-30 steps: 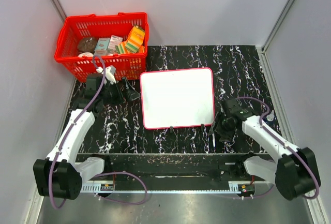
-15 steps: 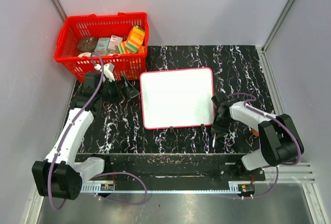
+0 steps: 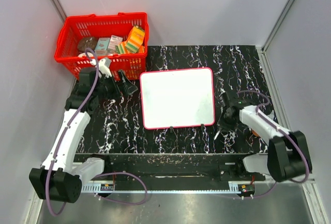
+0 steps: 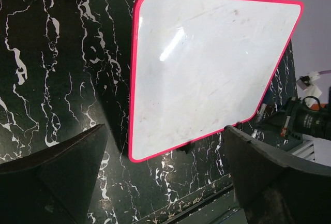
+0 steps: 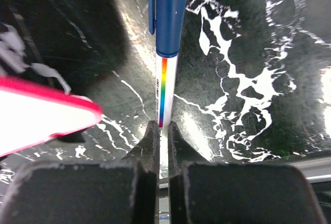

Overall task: Write a sentence on the whiteboard
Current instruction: Pick up the whiteboard marker at the center of the board.

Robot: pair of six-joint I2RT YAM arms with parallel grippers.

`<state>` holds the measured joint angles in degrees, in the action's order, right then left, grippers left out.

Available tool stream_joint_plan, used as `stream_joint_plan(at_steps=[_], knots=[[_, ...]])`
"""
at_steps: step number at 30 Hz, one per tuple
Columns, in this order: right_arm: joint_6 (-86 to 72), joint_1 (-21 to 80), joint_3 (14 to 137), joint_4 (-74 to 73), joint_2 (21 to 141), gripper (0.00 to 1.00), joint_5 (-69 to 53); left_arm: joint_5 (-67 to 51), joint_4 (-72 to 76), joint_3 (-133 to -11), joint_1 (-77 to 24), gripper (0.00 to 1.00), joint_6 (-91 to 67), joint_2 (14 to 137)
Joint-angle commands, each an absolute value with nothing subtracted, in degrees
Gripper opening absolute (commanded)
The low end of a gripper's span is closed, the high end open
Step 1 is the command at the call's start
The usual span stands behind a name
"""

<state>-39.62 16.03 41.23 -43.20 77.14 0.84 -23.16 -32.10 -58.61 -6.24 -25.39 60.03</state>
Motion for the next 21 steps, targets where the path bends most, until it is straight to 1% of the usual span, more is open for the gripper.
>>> stream_joint_plan(at_steps=[1,5,8,11,12,14,15,16,17,19,21], knots=[[-40.4,15.7,46.1,-46.2,67.9,0.0,7.8,-25.7,-33.3,-62.3,-6.3,0.99,-25.8,59.1],[-40.2,15.7,51.5,-51.3,63.6,0.0,10.8,-28.5,-33.2,-62.7,-7.1,0.99,-26.3,58.2],[-39.5,15.7,55.8,-53.5,61.0,0.0,11.2,-30.1,-32.0,-63.2,-11.2,0.99,-27.7,58.6],[-36.9,15.7,59.6,-50.9,57.6,0.0,5.3,-32.0,-28.5,-64.3,-18.1,0.99,-30.0,60.8],[-36.8,15.7,60.2,-48.5,55.4,0.0,2.2,-32.6,-27.3,-65.0,-21.8,0.99,-30.8,61.6],[-36.6,15.7,61.7,-45.2,53.1,0.0,-1.6,-33.2,-22.4,-65.7,-25.8,0.99,-33.5,64.2],[-37.0,15.7,61.9,-41.6,50.9,0.0,-5.2,-34.4,-20.0,-65.8,-29.8,0.99,-34.8,65.0],[-37.4,15.6,62.0,-39.6,50.0,0.0,-7.2,-35.1,-13.9,-65.8,-32.0,0.99,-36.4,66.0],[-38.8,15.7,62.0,-37.7,49.2,0.0,-8.6,-35.6,-11.0,-66.0,-34.0,0.99,-37.8,68.0],[-40.2,15.7,62.4,-33.8,48.0,0.0,-12.7,-35.2,-6.3,-68.4,-39.9,0.98,-40.4,70.7],[-41.8,15.6,62.5,-30.6,47.0,0.0,-16.1,-34.1,-5.7,-71.3,-45.1,0.98,-40.4,75.4]])
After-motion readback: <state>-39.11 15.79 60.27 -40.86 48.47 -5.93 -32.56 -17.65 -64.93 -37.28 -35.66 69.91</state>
